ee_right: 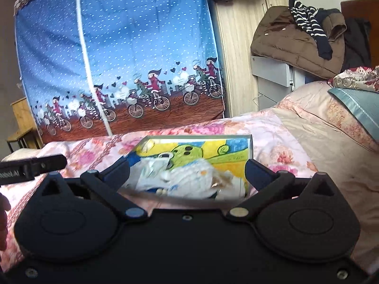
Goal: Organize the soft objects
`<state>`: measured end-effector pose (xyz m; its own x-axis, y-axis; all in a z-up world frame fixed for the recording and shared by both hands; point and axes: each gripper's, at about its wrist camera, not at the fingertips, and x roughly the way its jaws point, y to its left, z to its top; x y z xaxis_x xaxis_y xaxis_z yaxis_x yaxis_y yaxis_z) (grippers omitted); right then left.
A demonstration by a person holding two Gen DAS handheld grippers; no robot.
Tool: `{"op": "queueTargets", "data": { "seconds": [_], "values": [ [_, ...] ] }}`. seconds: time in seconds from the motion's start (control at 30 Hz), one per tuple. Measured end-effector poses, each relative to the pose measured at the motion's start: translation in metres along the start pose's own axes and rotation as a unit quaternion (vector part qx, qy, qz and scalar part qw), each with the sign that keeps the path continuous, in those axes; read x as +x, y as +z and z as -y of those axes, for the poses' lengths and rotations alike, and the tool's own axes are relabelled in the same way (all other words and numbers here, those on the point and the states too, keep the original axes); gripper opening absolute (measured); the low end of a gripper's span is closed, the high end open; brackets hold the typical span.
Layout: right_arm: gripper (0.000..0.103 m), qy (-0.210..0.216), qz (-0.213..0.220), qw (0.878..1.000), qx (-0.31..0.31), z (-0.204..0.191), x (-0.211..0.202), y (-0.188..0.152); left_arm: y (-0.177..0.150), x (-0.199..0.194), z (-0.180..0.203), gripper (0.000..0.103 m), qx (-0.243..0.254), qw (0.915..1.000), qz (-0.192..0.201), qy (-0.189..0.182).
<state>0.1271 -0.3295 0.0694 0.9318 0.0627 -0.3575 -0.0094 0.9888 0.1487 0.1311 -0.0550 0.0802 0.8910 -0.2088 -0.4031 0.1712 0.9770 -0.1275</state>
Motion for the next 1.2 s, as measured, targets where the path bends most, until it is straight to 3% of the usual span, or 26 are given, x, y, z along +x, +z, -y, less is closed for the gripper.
{"op": "queueTargets", "data": {
  "seconds": [0.27, 0.47, 0.6, 0.8, 1.2],
  "values": [
    [0.103, -0.005, 0.024, 1.000, 0.015, -0.025, -0.058, -0.022, -0.018, -0.079, -0.019, 0.097, 0.022, 0.9994, 0.023, -0.011],
    [0.103, -0.009, 0.030, 0.999, 0.008, -0.042, -0.091, -0.039, -0.042, -0.111, -0.035, 0.101, 0.036, 0.9992, 0.019, 0.002],
    [0.103, -0.020, 0.022, 1.000, -0.001, -0.048, -0.096, -0.043, -0.059, -0.119, -0.049, 0.101, 0.009, 0.9999, 0.006, 0.013],
    [0.103, -0.027, -0.002, 1.000, -0.015, -0.059, -0.100, -0.050, -0.094, -0.119, -0.067, 0.101, -0.005, 0.9957, -0.049, 0.078],
    [0.103, -0.041, -0.044, 0.998, -0.028, -0.069, -0.099, -0.068, -0.096, -0.112, -0.066, 0.102, -0.001, 0.9912, -0.076, 0.108]
  ]
}}
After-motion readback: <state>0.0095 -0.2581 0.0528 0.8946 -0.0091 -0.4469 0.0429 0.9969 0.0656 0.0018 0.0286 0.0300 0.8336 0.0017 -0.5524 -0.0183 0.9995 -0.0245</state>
